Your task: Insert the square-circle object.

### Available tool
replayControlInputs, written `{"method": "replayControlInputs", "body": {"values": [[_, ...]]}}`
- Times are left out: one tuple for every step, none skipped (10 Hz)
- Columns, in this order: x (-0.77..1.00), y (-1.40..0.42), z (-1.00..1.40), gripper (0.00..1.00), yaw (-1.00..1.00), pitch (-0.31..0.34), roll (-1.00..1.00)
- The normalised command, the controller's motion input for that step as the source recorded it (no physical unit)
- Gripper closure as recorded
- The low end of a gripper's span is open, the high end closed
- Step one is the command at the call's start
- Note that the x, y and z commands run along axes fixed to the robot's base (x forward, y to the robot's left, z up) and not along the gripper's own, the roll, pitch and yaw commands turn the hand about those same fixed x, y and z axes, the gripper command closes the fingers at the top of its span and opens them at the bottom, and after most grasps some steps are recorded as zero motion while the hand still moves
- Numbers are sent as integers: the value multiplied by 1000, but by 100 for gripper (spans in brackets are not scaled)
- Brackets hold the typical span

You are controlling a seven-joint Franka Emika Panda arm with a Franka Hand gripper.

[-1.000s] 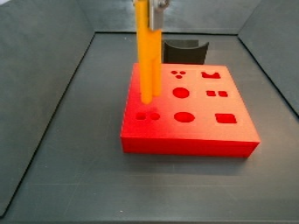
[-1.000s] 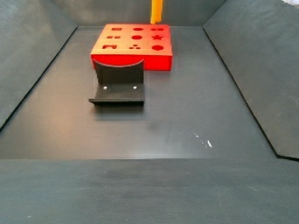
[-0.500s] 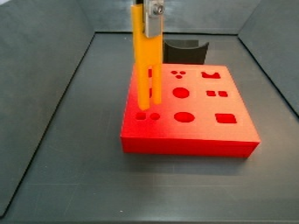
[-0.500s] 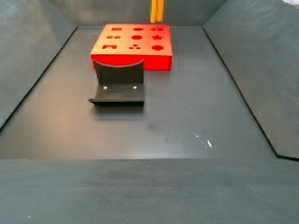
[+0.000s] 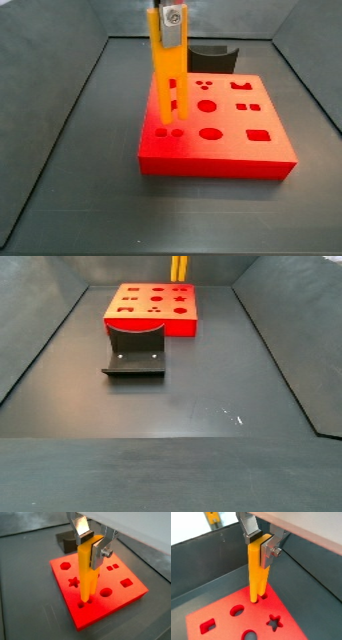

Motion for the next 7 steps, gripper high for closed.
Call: {"method": "replayControlInputs", "body": {"values": [[140, -129, -140, 100, -683, 139, 0], [11, -54, -200, 100, -786, 180, 0], [0, 0, -274, 100, -846, 210, 3], [0, 0, -234, 100, -829, 241, 19], [-40, 6, -180, 100, -783, 317, 86], [-31, 0, -51, 100, -711, 340, 126], [40, 0, 0, 100, 0, 0, 0]]}}
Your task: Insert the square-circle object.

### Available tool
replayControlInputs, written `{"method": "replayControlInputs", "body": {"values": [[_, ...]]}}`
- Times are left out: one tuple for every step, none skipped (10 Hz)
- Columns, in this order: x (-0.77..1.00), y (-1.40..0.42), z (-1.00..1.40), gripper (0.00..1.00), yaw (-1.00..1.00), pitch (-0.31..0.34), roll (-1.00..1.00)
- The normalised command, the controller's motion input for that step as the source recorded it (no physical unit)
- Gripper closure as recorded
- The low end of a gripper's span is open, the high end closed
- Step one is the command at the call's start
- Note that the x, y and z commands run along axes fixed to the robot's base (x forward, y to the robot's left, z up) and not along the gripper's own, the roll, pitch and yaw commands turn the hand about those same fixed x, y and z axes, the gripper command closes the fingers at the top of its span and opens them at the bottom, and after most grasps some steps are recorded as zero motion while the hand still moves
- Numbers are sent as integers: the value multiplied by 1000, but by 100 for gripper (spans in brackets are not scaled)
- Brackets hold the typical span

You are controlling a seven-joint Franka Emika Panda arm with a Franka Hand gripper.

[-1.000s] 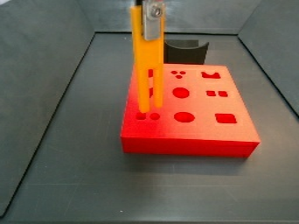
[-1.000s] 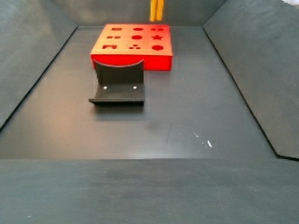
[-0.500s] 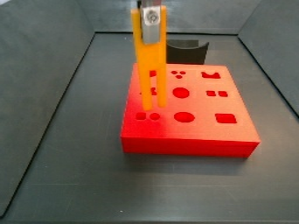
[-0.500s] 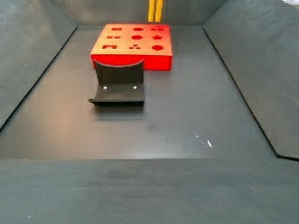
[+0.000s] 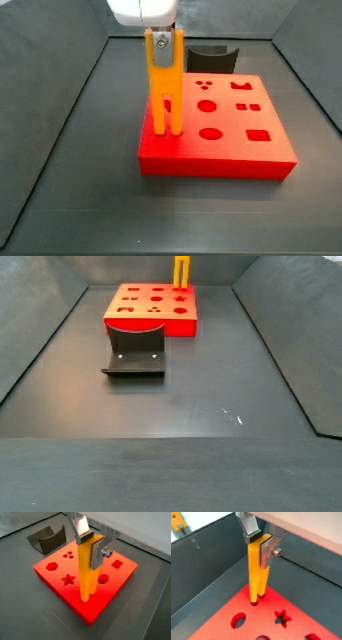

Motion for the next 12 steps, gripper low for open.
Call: {"method": "replayControlInputs", "body": {"values": [[40, 0, 0, 100, 0, 0, 0], [400, -40, -63, 100, 0, 29, 16], [360, 0, -143, 100, 0, 20, 60], [151, 0, -146, 100, -77, 23, 87], [0, 0, -171, 100, -103, 0, 110], [-111, 0, -91, 100, -71, 0, 34], [-189, -11, -51, 100, 0, 0, 0], [-220, -3, 0, 100, 0, 0, -4], [-31, -17, 0, 100, 0, 0, 0], [69, -23, -80, 100, 0, 0, 0], [169, -51, -137, 100, 0, 0, 0], [329, -97, -200, 100, 0, 0, 0]]}}
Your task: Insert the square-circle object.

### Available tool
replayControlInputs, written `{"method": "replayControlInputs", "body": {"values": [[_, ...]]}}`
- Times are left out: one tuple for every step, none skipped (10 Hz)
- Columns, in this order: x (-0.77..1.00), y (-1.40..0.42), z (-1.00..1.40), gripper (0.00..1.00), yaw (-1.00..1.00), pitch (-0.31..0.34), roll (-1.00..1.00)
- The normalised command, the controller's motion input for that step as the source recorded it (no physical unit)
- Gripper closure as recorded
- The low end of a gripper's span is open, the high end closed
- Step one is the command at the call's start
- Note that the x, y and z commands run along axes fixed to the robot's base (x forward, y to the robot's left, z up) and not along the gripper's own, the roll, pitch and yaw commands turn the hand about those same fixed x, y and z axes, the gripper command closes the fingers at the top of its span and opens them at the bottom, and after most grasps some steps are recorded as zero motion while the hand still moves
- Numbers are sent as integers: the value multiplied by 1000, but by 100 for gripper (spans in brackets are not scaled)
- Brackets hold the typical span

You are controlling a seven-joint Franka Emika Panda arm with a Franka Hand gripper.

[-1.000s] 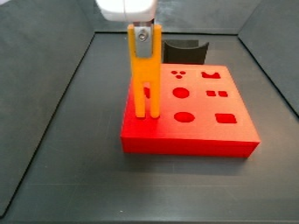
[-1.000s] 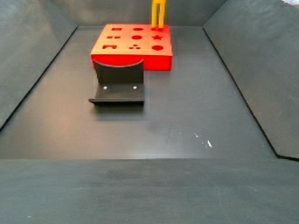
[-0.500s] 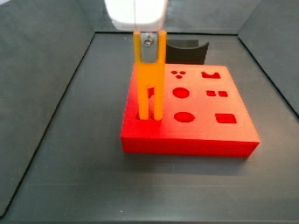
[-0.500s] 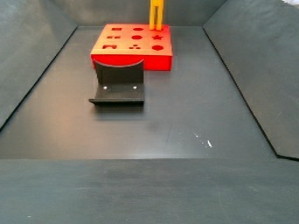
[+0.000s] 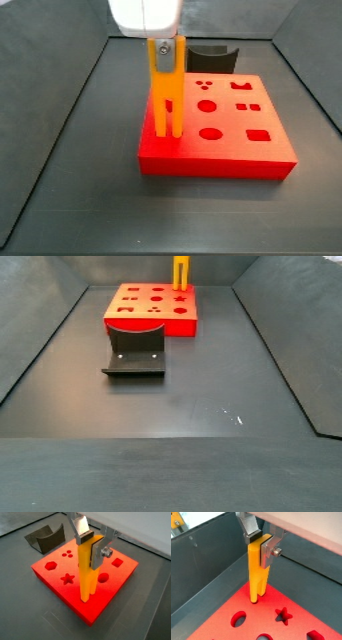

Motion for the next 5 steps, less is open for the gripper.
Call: {"method": "replayControlInputs", "body": {"values": [[297, -49, -186, 100, 0, 6, 0], [86, 0, -143, 100, -11, 0, 23], [-49, 9, -86, 100, -109, 0, 40], [-106, 77, -74, 100, -157, 0, 0], [-103, 43, -94, 100, -123, 0, 0]]}}
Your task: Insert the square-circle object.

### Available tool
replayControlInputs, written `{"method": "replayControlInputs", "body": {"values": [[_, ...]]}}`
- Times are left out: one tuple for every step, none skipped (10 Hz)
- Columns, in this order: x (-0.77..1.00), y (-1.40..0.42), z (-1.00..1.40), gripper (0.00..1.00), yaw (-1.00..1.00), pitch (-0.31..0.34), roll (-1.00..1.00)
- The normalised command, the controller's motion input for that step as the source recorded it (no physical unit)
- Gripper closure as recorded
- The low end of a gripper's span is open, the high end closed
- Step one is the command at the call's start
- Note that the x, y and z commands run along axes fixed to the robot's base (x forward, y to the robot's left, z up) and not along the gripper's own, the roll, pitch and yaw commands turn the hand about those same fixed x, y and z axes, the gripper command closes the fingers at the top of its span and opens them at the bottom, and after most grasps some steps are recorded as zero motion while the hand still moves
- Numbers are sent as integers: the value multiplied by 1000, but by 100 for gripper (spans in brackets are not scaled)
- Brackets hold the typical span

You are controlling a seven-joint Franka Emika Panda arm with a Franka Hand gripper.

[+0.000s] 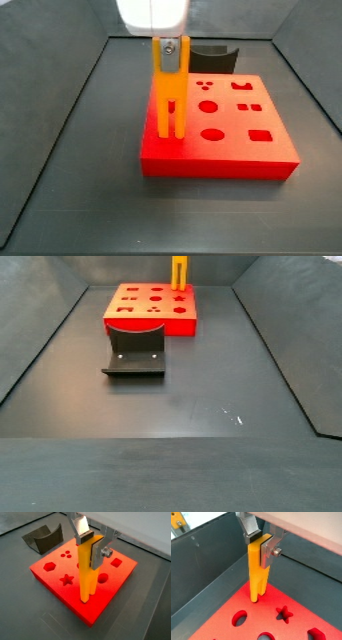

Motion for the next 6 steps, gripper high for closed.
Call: {"method": "replayControlInputs", "body": {"values": [[-140, 63, -89, 100, -91, -10, -6], [-120, 34, -69, 100, -69, -19, -17], [0, 0, -109, 100, -29, -14, 0], [0, -54, -326, 100, -57, 0, 0], [0, -160, -560, 100, -137, 77, 0], [0, -263, -566, 100, -126, 150, 0]]}}
